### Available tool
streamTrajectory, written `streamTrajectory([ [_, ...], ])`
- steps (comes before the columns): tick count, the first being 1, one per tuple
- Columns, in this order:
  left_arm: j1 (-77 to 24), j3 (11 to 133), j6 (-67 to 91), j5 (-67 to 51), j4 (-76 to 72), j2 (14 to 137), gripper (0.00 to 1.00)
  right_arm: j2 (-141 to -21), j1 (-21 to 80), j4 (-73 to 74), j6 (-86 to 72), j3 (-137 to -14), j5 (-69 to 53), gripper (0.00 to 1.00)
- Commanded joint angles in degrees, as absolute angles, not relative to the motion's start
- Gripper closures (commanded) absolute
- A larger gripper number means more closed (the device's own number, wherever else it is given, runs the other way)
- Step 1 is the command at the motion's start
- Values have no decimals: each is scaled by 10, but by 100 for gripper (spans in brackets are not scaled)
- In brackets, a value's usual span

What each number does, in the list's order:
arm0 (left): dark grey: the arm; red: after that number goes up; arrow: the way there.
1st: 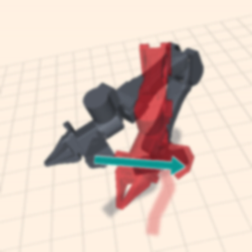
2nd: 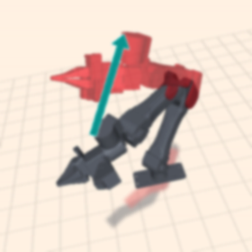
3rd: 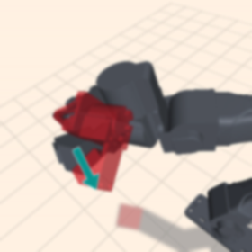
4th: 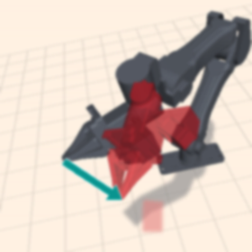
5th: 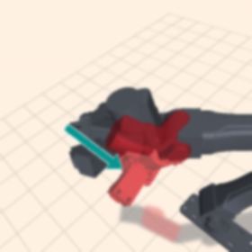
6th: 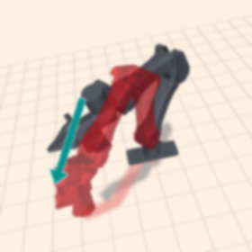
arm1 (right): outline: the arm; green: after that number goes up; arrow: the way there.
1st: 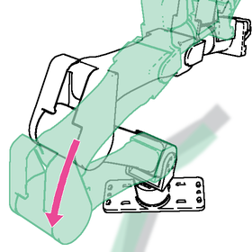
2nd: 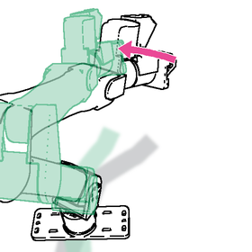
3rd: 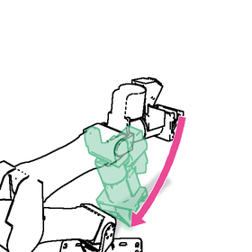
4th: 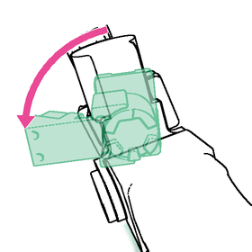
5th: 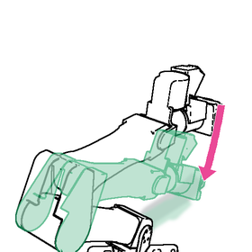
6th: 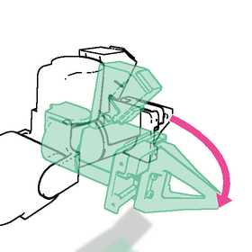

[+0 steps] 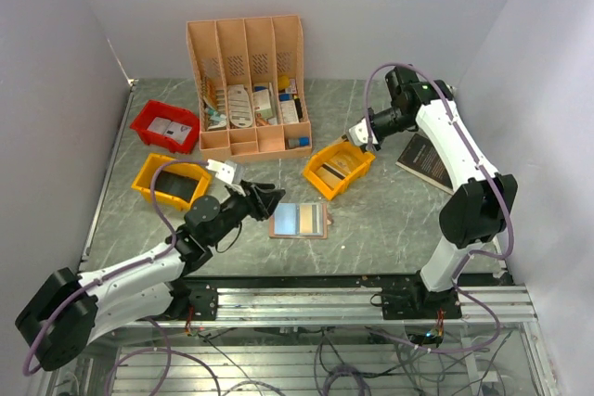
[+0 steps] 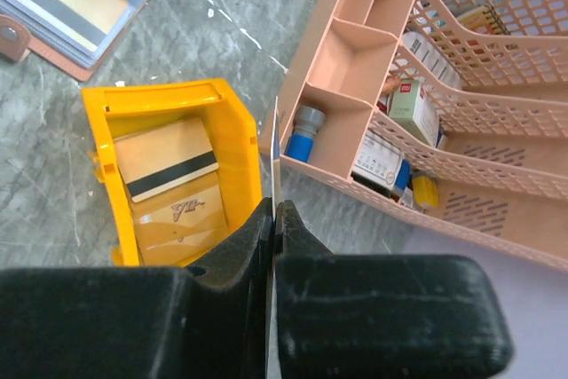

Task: Put the credit cards into the card holder
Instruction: Pick up the credit card from the storage box.

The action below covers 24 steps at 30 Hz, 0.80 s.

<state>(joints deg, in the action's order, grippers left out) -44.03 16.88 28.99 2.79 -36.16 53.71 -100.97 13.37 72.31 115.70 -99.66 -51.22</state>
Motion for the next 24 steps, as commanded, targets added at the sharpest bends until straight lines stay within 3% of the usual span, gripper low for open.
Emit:
streamTrajectory([
  [1, -437, 128, 212, 2, -498, 510, 46, -1000, 135, 778, 1367, -1018, -536, 100],
  [10, -437, 85, 186, -12, -573, 481, 39, -967, 145, 792, 1343, -999, -572, 100],
  [24, -438, 76, 152, -110, -579, 410, 41, -908, 215, 791, 1066, -985, -693, 100],
])
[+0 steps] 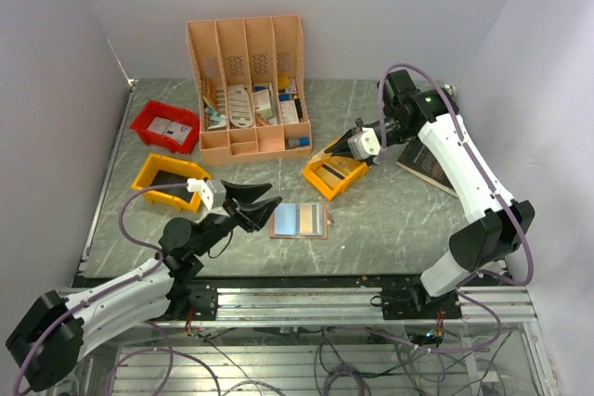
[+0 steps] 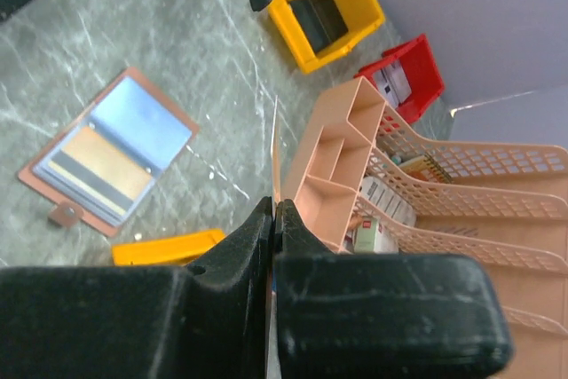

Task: Put the credit cards into the card holder
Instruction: Pick up the credit card from the storage box.

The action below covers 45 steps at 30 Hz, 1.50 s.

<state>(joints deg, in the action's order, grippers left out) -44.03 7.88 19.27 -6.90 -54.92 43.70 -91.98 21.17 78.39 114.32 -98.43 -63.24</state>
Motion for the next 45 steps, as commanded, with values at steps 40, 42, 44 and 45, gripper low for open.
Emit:
streamTrajectory([
  [40, -417, 178, 701, 61, -389, 444, 37, -972, 173, -259, -889, -660, -748, 100],
  [42, -417, 180, 719, 75, -384, 442, 37, -971, 173, -259, -886, -656, -749, 100],
  [44, -417, 184, 733, 82, -380, 446, 37, -970, 174, -274, -881, -654, -753, 100],
  [45, -417, 186, 737, 81, -384, 452, 37, -971, 174, -291, -879, -653, -759, 100],
])
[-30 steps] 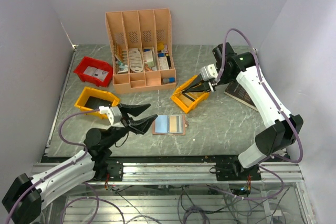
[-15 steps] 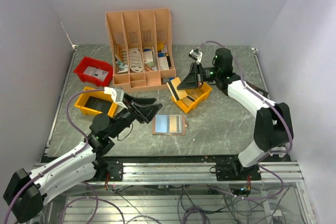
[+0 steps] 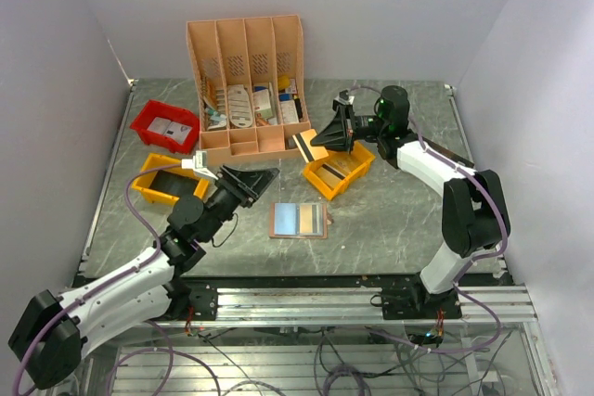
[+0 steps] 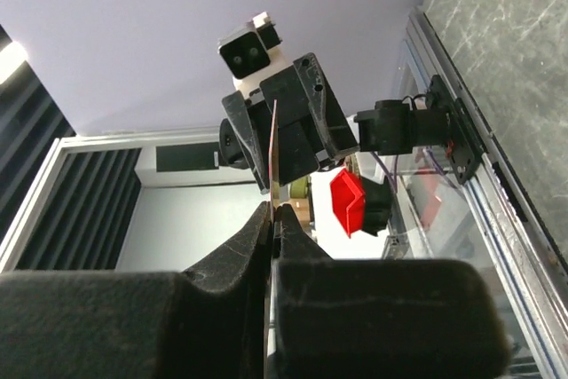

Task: Put the credit cards into the card holder
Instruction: Pick up the credit card from the storage box.

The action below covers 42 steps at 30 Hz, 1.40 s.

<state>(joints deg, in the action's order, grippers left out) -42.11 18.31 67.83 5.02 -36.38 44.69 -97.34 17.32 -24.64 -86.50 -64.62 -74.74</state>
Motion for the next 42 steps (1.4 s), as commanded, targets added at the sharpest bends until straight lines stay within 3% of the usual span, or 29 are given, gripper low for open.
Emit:
streamTrajectory([
  [1, -417, 187, 736, 79, -392, 458, 37, -974, 175, -311, -876, -653, -768, 100],
  [6, -395, 191, 681, 2, -481, 502, 31, -989, 182, -306, -724, -695, -829, 100],
  [12, -307, 178, 706, -192, -686, 603, 29, -983, 191, -49, -397, -751, -852, 100],
  [16, -283, 201, 713, -288, -775, 675, 28, -979, 192, -60, -365, -734, -866, 100],
  [26, -281, 276, 583, -290, -514, 634, 28, -972, 195, -48, -336, -718, -858, 100],
  [31, -281, 310, 543, -282, -411, 629, 35, -968, 202, -48, -333, -717, -860, 100],
  [42, -277, 349, 583, -351, -469, 683, 45, -960, 217, -59, -330, -704, -861, 100],
])
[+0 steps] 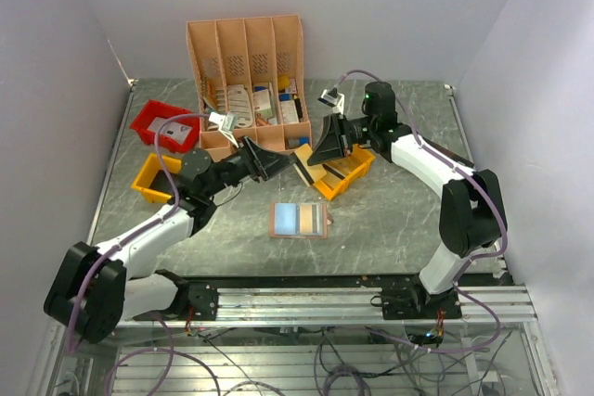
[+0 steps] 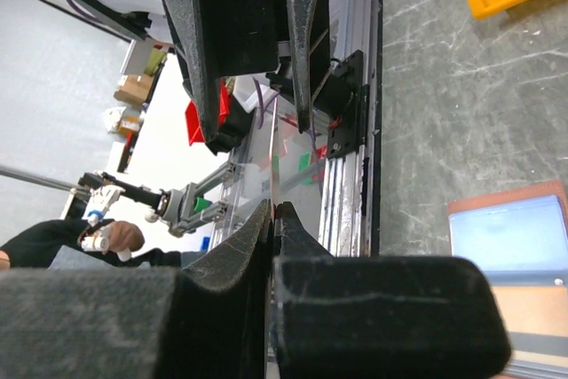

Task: Put the credit cards into the card holder
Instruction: Pick up the credit card from the storage box.

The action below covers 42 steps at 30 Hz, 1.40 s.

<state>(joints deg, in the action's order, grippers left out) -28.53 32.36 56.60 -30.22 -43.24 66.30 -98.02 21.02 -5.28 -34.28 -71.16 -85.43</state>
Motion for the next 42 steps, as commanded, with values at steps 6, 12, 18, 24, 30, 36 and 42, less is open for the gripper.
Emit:
streamTrajectory([
  [6, -268, 357, 592, -386, -486, 711, 58, -955, 220, -58, -326, -702, -861, 100],
  [12, -267, 360, 594, -401, -491, 717, 59, -955, 221, -40, -308, -704, -856, 100],
  [18, -267, 363, 602, -406, -507, 733, 63, -955, 225, 42, -234, -725, -838, 100],
  [24, -266, 361, 610, -420, -531, 746, 83, -956, 225, 157, -134, -761, -806, 100],
  [30, -265, 357, 596, -438, -527, 746, 93, -956, 225, 188, -107, -768, -791, 99],
  [36, -242, 323, 569, -447, -504, 725, 93, -950, 225, 376, 92, -835, -635, 46],
  [42, -220, 239, 584, -443, -518, 683, 93, -861, 223, 361, 308, -760, -474, 37],
])
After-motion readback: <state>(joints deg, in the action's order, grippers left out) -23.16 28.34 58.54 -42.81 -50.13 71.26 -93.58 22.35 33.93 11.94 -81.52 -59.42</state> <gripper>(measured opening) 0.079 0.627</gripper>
